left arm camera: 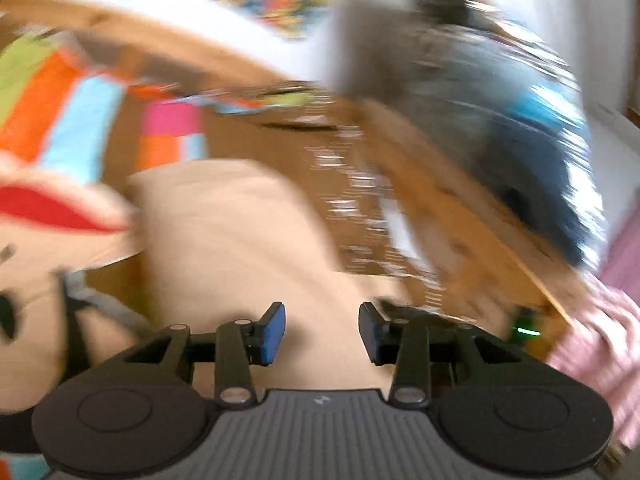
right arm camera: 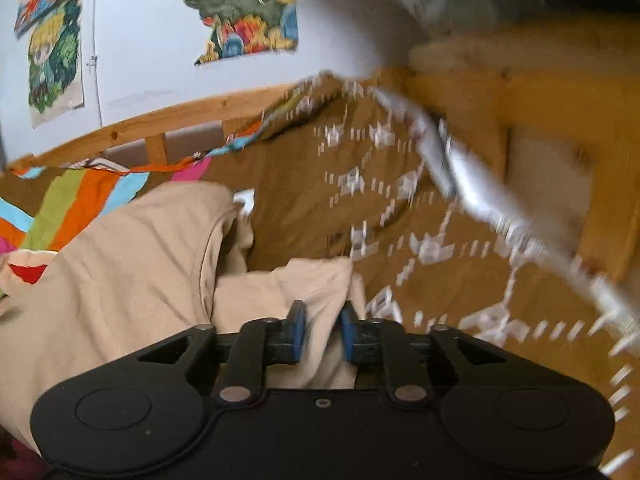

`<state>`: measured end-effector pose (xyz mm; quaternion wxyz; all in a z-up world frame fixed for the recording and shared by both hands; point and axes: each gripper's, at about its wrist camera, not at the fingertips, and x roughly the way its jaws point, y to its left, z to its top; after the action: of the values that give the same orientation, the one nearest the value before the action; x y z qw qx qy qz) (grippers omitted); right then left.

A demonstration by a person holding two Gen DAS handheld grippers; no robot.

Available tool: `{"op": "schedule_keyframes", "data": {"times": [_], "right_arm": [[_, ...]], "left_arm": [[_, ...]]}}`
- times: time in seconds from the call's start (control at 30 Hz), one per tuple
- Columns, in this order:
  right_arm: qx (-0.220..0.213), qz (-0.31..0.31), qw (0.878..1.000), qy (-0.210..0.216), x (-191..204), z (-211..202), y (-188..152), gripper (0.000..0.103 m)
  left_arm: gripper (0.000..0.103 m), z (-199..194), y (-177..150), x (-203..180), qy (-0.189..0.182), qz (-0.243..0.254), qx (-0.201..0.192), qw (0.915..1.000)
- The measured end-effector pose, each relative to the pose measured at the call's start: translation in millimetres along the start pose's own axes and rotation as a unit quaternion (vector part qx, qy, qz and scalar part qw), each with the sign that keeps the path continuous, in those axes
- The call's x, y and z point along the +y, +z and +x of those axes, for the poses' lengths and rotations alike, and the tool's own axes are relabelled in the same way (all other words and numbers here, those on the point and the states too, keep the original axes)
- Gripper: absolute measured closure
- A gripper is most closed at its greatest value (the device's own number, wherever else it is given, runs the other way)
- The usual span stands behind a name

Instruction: Fold large clothes

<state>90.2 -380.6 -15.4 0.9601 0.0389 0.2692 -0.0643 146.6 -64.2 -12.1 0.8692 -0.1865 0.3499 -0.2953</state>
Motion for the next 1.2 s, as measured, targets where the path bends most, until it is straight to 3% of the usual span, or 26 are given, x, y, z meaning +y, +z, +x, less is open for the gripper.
{"op": "schedule_keyframes", "data": {"times": [0.1, 0.2, 0.33, 0.4, 0.5, 0.6, 0.73, 0.83, 0.93, 1.07, 1.13, 1.2], "right_arm": [[-0.042, -0.057, 0.997, -0.015, 25, -15, 28, 0.071], [-0.05, -0.102, 0.993, 0.035, 54, -13, 58, 0.072], [-0.006, -0.127, 0.983, 0.129, 93, 26, 73, 0.074], [0.025, -0.16, 0.975, 0.15, 112, 56, 66, 0.076], [0.069, -0.218, 0.963, 0.141, 128, 90, 42, 0.081], [0.094, -0.204, 0.966, 0.126, 120, 111, 19, 0.086], [0.087, -0.214, 0.965, 0.122, 120, 114, 9, 0.088], [0.082, -0.178, 0.971, 0.134, 113, 105, 27, 0.088], [0.027, -0.164, 0.978, 0.127, 123, 97, 52, 0.087], [0.031, -0.206, 0.963, 0.168, 159, 119, 83, 0.083], [0.078, -0.242, 0.949, 0.184, 175, 146, 78, 0.082], [0.115, -0.246, 0.944, 0.185, 178, 170, 62, 0.088]], "left_arm": [[0.063, 6, -3, 23, 0.011, -0.039, 0.012, 0.9991], [0.067, 11, -5, 19, 0.023, -0.001, 0.019, 0.9996], [0.069, 17, -14, 8, 0.038, 0.048, 0.019, 0.998], [0.07, 22, -20, 9, 0.039, 0.054, 0.023, 0.9975], [0.07, 26, -25, 1, 0.052, 0.087, 0.027, 0.9944], [0.07, 39, -28, -2, 0.063, 0.119, 0.038, 0.9902], [0.07, 50, -36, -3, 0.063, 0.141, 0.039, 0.9872], [0.07, 43, -34, -2, 0.057, 0.131, 0.033, 0.9891], [0.07, 29, -33, 4, 0.043, 0.106, 0.027, 0.9931], [0.07, 31, -32, -1, 0.058, 0.111, 0.038, 0.9914], [0.07, 31, -34, -3, 0.066, 0.116, 0.038, 0.9904], [0.07, 32, -35, -4, 0.071, 0.118, 0.035, 0.9898]]}}
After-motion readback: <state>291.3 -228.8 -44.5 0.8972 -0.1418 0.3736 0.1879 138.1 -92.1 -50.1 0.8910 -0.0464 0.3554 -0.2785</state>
